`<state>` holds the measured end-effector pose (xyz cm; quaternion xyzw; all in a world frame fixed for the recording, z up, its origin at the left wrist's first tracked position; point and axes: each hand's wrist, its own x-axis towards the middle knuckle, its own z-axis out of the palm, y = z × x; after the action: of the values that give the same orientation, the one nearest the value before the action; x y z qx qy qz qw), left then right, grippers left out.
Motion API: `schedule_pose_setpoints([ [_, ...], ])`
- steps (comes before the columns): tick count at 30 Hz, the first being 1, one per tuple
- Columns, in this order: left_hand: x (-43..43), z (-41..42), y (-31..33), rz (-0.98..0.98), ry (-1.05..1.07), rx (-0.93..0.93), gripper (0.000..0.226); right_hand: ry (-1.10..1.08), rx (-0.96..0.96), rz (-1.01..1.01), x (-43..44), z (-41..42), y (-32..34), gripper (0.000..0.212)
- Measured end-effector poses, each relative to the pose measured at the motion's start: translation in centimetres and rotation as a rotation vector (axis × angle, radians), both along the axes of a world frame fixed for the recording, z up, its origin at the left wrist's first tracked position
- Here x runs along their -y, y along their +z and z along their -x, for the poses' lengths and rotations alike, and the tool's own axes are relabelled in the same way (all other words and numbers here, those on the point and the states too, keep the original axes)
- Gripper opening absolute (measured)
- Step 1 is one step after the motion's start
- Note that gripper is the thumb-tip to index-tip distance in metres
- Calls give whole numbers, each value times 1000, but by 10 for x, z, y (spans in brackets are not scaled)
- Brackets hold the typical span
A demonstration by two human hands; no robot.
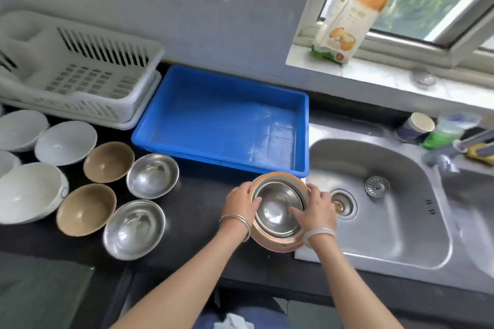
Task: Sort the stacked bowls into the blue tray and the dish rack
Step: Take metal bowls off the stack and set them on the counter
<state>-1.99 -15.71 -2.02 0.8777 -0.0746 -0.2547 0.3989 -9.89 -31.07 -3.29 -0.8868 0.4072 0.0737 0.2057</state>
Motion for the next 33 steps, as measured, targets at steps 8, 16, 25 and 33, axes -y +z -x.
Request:
schedule_pose_setpoints([
  [8,8,0,-11,-121,-36,77,26,23,24,10,6,2,2,35],
  [16,8,1,-14,-104,-9,78,16,98,16,147,6,5,8,32],
  [25,10,5,-17,-148,-23,129,25,16,200,132,15,4,22,17],
  [33,24,7,-15,-264,-47,179,39,-170,353,13,28,15,31,16],
])
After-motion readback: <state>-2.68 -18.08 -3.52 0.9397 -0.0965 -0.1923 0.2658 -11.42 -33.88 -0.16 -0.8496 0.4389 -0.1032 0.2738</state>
